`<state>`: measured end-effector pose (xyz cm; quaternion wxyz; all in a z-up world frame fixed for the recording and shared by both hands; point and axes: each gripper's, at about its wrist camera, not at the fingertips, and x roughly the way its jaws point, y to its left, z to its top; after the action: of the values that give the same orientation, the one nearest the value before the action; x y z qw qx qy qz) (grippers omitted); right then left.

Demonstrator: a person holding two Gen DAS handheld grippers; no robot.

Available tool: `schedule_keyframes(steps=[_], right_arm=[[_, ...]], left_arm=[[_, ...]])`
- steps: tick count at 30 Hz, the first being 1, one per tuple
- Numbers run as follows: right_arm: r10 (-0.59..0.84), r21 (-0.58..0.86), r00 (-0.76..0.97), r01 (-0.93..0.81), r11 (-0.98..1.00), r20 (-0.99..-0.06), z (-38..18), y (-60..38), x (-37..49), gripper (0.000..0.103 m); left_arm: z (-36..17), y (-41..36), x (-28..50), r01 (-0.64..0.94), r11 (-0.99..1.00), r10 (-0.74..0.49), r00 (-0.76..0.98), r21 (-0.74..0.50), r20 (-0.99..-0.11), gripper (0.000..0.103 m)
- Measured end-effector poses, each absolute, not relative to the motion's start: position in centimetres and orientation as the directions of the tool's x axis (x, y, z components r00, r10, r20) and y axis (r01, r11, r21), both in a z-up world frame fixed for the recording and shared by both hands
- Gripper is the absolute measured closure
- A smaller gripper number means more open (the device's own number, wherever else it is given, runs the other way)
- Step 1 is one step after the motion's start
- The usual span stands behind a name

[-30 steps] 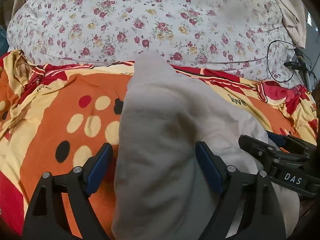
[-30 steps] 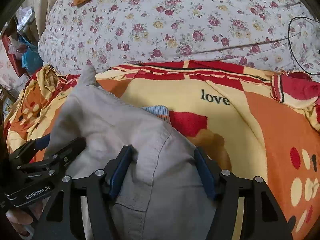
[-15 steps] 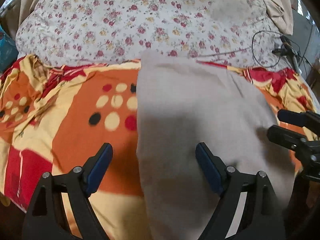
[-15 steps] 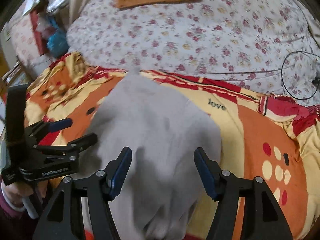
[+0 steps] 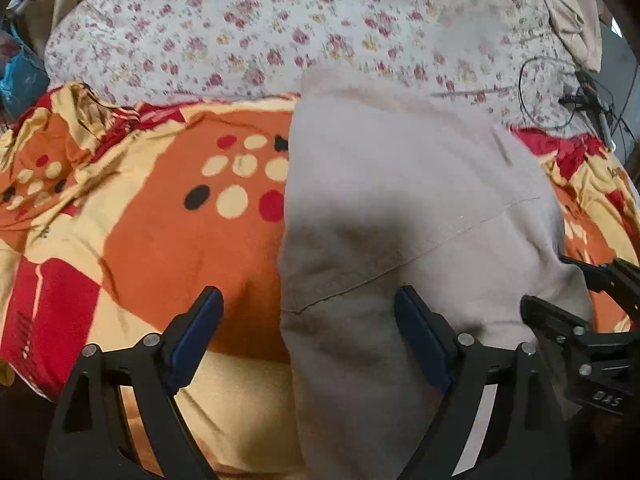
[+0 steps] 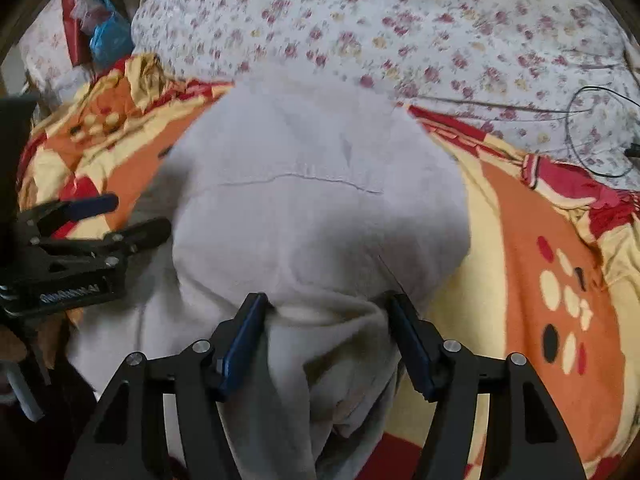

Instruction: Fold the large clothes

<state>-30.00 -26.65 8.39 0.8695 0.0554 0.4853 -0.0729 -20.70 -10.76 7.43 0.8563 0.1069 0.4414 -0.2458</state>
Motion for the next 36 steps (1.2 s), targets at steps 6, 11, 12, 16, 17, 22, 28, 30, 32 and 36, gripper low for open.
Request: schedule_keyframes(steps=[6,11,12,16,17,22,28,30,32,36], right_arm=[[-0.104,0.083,0.589,0.282,0.956,-0.802,11.7,-26.6,-31.5,0.024],[-0.134,0.098,0.607,0.334,0.937,-0.783,12.2,-26.5,-31.9,0.022],[-0.142,0.098,0.603,0.347,0.933,-0.785,12.1,-26.5,-32.0,0.022],[-0.153,0.089,0.599,0.355,0.931,-0.786,12.0,-26.3,-31.9,0.022],[-0.161,0.081,0.599,0.356,0.931,-0.785,12.0,-26.2,-31.9,0.022],[-0.17,0.071,0.606,0.354,0.933,-0.777,12.0,-25.8,-31.9,0.022],[-0.17,0.072,0.605,0.354,0.932,-0.778,11.7,-25.9,-31.7,0.022],[-0.173,0.071,0.607,0.357,0.931,-0.776,11.6,-25.9,-31.6,0.021],[-0.177,0.066,0.608,0.356,0.932,-0.774,11.6,-25.9,-31.6,0.021],[-0.181,0.059,0.612,0.351,0.935,-0.77,11.6,-25.8,-31.5,0.021]], left_arm=[[9.6,-10.4,-21.7,0.492,0.87,-0.335,0.547,-0.028,-0.767,0.015],[10.4,-9.8,-22.5,0.487,0.873,-0.339,0.577,-0.02,-0.744,0.015],[10.5,-9.7,-22.7,0.483,0.876,-0.336,0.584,-0.016,-0.739,0.015],[10.6,-9.3,-22.9,0.479,0.878,-0.344,0.589,-0.028,-0.731,0.015],[10.6,-9.3,-22.9,0.477,0.878,-0.346,0.589,-0.031,-0.73,0.015],[10.7,-9.1,-22.9,0.464,0.885,-0.338,0.605,-0.025,-0.721,0.015],[10.5,-9.1,-23.0,0.456,0.89,-0.325,0.612,-0.014,-0.721,0.015],[10.5,-9.1,-22.9,0.456,0.89,-0.323,0.611,-0.012,-0.722,0.015],[10.5,-9.1,-23.0,0.455,0.891,-0.324,0.612,-0.014,-0.722,0.015],[10.6,-9.0,-23.1,0.453,0.891,-0.323,0.619,-0.01,-0.716,0.015]])
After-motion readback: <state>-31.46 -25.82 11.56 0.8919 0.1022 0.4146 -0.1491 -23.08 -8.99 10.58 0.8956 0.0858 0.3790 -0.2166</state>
